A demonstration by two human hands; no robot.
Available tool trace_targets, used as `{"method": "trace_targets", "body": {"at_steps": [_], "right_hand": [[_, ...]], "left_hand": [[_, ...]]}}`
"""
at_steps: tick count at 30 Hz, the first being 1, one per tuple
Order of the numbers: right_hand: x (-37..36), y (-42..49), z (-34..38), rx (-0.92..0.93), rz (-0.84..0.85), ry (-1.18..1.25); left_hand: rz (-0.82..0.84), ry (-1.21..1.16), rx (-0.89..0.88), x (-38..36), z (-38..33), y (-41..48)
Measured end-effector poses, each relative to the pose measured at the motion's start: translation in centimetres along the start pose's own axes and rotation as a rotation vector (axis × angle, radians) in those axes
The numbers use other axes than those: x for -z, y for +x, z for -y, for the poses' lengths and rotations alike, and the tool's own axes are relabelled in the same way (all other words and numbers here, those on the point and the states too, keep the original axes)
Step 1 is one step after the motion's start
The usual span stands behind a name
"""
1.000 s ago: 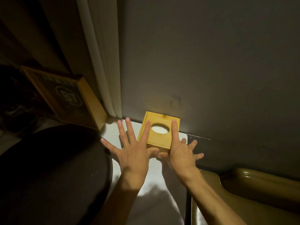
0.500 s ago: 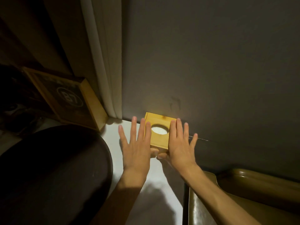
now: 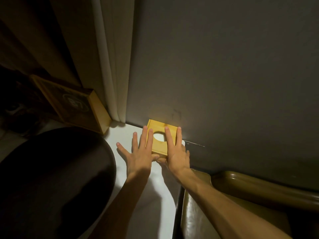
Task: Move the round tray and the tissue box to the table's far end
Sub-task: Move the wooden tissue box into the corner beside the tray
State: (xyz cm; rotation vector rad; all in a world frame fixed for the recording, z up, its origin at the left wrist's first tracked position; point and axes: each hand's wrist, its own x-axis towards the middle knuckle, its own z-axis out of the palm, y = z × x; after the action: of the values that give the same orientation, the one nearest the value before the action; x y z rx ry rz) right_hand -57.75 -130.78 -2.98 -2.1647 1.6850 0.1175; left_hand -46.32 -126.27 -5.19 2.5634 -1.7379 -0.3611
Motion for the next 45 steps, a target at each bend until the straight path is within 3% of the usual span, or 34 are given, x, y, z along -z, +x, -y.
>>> {"method": "trace_targets", "body": {"at_steps": [2,5,11,17,22,27,32,37,43,45], "right_hand": [[0.0,0.0,-0.1,0.022,-0.005,-0.008],[0.0,0.1,-0.2,0.030,0.013,0.015],[0.7,0.1,-0.1,0.026,0.054,-0.010],[2.2,0.1,0.4,0.047,0.138,-0.013],[4.2,0.7,0.1,0.044,0.371,-0.003],[6.9,-0.7,0.2,0.218,0.312,-0.181],[7.3,-0.8,-1.3,0.246,0.454,-0.254],[8.2,-0.2,-2.2,0.280,0.482,-0.335],[7.9,0.1,-1.9,0.276,0.536,-0.255],[7.8,-0.2,-1.2,0.309,0.488,-0.285]], "left_hand": [[-0.076,-0.044,-0.023,-0.9,0.4,0.0],[-0.330,0.015,-0.052,-2.7,0.8,-0.2],[-0.369,0.121,0.027,-3.2,0.4,0.9],[-0.654,0.040,0.040,-3.1,0.6,2.2],[-0.704,0.000,0.133,-1.2,0.1,1.7],[-0.628,-0.225,0.320,0.4,-0.8,-0.5],[-0.412,-0.250,0.265,0.0,-1.2,-3.9],[-0.373,-0.245,0.276,1.7,-1.5,-2.9],[-0.017,-0.392,0.251,2.1,-0.8,-2.8],[0.031,-0.414,0.374,3.8,0.0,-3.4]]}}
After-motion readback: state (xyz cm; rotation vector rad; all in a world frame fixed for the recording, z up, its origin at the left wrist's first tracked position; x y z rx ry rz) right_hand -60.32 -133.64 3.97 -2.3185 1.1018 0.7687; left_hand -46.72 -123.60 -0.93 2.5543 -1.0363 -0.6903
